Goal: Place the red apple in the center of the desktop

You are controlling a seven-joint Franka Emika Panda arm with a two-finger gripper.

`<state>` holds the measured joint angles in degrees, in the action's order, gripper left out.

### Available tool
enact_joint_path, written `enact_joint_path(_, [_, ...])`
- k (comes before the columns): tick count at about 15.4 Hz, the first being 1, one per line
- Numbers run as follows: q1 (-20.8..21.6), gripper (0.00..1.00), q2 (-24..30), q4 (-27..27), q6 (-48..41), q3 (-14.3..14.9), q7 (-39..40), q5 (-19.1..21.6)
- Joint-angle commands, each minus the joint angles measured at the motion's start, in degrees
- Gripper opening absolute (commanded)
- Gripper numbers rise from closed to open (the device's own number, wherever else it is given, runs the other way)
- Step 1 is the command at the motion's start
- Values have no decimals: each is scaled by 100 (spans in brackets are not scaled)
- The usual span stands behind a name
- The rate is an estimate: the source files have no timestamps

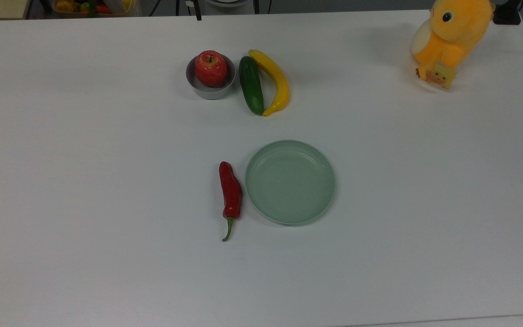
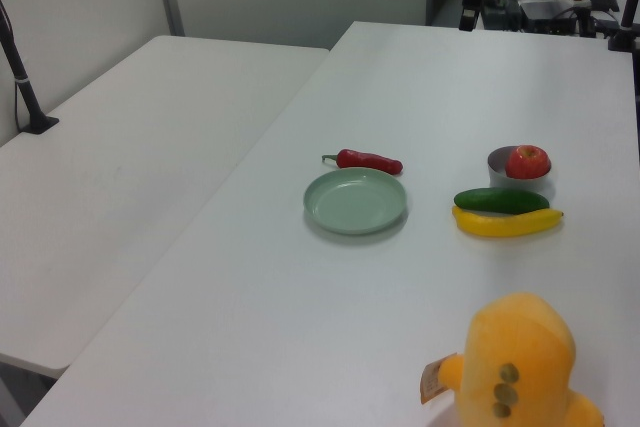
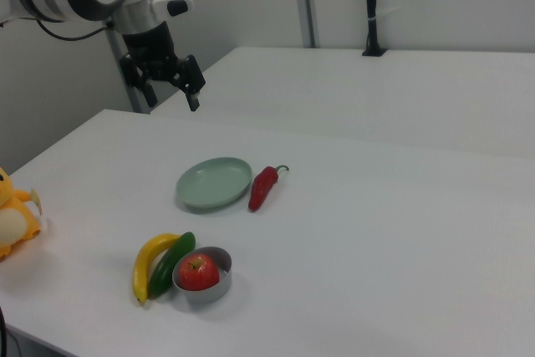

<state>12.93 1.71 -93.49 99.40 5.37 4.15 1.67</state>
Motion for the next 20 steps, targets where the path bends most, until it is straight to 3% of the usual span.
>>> enact_joint_path(1, [34,100,101,-73,-156,43,121,88])
enact_joint_path(9, [43,100,128,-82,-701,-10,244,27])
enact_joint_path(12, [34,100,128,-99,-1184,-255,463,26])
enact_joint_path(16, [16,100,172,-459,-1615,-440,1401,-17])
enact_joint_path(20, [-80,100,181,-784,-1792,-449,2352,-96])
